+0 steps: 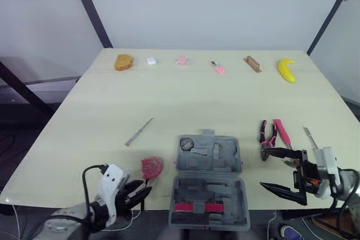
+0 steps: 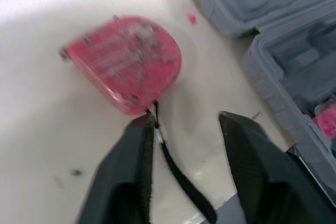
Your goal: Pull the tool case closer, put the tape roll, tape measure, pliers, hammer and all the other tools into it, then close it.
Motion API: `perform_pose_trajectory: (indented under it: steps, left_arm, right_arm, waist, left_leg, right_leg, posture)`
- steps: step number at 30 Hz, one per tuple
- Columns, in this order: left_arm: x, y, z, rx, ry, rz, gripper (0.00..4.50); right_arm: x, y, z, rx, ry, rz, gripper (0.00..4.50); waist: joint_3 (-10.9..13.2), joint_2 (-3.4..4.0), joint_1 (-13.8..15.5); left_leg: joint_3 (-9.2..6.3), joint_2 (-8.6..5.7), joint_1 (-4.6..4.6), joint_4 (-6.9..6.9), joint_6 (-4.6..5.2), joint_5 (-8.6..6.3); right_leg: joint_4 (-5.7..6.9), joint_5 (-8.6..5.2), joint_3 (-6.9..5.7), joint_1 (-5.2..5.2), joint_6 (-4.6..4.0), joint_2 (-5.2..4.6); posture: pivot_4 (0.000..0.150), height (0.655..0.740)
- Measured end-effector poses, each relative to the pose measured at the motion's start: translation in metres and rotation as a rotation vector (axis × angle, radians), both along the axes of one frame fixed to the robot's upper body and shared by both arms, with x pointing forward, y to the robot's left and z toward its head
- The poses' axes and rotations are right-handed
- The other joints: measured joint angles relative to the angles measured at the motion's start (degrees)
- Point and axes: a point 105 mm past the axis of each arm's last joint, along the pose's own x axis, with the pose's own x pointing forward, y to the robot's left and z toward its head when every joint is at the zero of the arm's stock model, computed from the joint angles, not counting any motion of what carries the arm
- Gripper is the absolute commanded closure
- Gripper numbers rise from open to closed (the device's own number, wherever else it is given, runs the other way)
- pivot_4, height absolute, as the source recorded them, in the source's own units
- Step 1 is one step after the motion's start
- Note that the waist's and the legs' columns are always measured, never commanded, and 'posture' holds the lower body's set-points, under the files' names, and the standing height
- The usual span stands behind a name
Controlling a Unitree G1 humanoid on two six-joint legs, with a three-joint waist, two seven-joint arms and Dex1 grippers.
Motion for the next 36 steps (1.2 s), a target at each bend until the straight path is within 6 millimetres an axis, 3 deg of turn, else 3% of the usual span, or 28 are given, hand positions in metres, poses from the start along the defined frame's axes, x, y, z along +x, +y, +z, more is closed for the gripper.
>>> perform_pose_trajectory:
  steps: [2, 3, 5, 10, 13, 14, 18, 28, 35, 36]
  left_arm:
    - [-0.002, 0.002, 0.002, -0.003, 0.01, -0.039, 0.28]
    - [-0.003, 0.004, 0.004, -0.001, 0.012, -0.075, 0.05]
    - [-0.002, 0.011, 0.008, 0.006, 0.003, -0.115, 0.05]
    - [0.025, 0.031, 0.021, -0.009, -0.116, -0.178, 0.05]
    - [0.032, 0.032, 0.023, -0.022, -0.149, -0.226, 0.05]
    - [0.043, 0.032, 0.022, -0.021, -0.171, -0.304, 0.05]
    - [0.06, 0.032, 0.002, 0.071, -0.166, -0.562, 0.05]
    - [0.076, 0.018, -0.027, 0.051, -0.178, -0.691, 0.05]
    - [0.083, 0.017, -0.033, 0.086, -0.256, -0.711, 0.05]
    - [0.083, 0.017, -0.035, 0.084, -0.26, -0.708, 0.27]
  right_arm:
    - [0.0, 0.001, 0.0, -0.002, -0.004, 0.003, 0.0]
    - [0.0, 0.001, 0.0, -0.004, -0.007, 0.003, 0.0]
    - [0.0, 0.001, 0.0, -0.007, -0.009, 0.001, 0.0]
    - [0.001, 0.0, -0.002, -0.011, -0.01, -0.015, 0.0]
    - [0.001, 0.0, -0.002, -0.011, -0.008, -0.023, 0.0]
    - [0.0, 0.0, -0.003, -0.012, -0.005, -0.026, 0.0]
    - [0.005, 0.001, 0.003, -0.014, -0.03, -0.031, 0.0]
    - [0.007, 0.0, 0.009, -0.025, -0.053, -0.039, 0.0]
    - [0.007, 0.001, 0.01, -0.03, -0.058, -0.041, 0.0]
    - [0.006, 0.001, 0.01, -0.03, -0.059, -0.04, 0.0]
  waist:
    - [0.0, 0.0, -0.01]
    - [0.0, 0.0, -0.01]
    - [0.01, 0.0, -0.01]
    - [0.03, 0.02, 0.14]
    - [0.04, -0.03, -0.29]
    - [0.04, 0.02, 0.02]
    - [0.05, 0.01, -0.07]
    - [0.05, 0.0, -0.07]
    - [-0.01, 0.09, 0.1]
    - [-0.02, 0.11, 0.09]
  left_leg:
    - [0.01, 0.0, 0.0, 0.0, 0.0, 0.0]
    - [0.02, 0.0, 0.0, 0.0, 0.0, 0.0]
    - [0.02, 0.0, 0.01, 0.0, 0.0, 0.0]
    - [0.02, -0.02, 0.0, 0.0, 0.0, 0.0]
    - [0.08, 0.0, -0.01, -0.02, 0.01, 0.0]
    - [0.04, -0.04, 0.02, -0.06, 0.0, 0.0]
    - [0.06, -0.03, 0.0, -0.07, 0.01, 0.01]
    - [0.01, -0.06, -0.02, -0.05, 0.02, 0.01]
    - [-0.02, -0.08, 0.09, 0.12, 0.02, 0.01]
    - [-0.02, -0.08, 0.12, 0.13, 0.02, 0.02]
  right_leg:
    - [-0.01, 0.0, 0.0, 0.0, 0.0, 0.01]
    - [-0.01, 0.0, -0.01, 0.0, 0.0, 0.01]
    - [-0.01, -0.01, -0.04, 0.0, -0.01, 0.04]
    - [-0.01, 0.0, -0.26, 0.0, 0.0, 0.08]
    - [-0.06, 0.11, -0.17, -0.03, 0.17, 0.07]
    - [-0.05, 0.1, -0.28, -0.01, 0.17, 0.29]
    - [-0.05, 0.16, -0.26, -0.02, 0.12, 0.38]
    - [0.06, 0.17, -0.29, -0.05, 0.15, 0.4]
    - [0.35, 0.17, -0.29, 0.02, 0.16, 0.38]
    - [0.35, 0.17, -0.29, 0.06, 0.16, 0.39]
  posture:
    - [0.15, 0.74]
    - [0.15, 0.74]
    - [0.15, 0.74]
    - [0.15, 0.74]
    - [0.15, 0.74]
    - [0.15, 0.74]
    - [0.15, 0.74]
    - [0.15, 0.74]
    - [0.15, 0.74]
    - [0.15, 0.74]
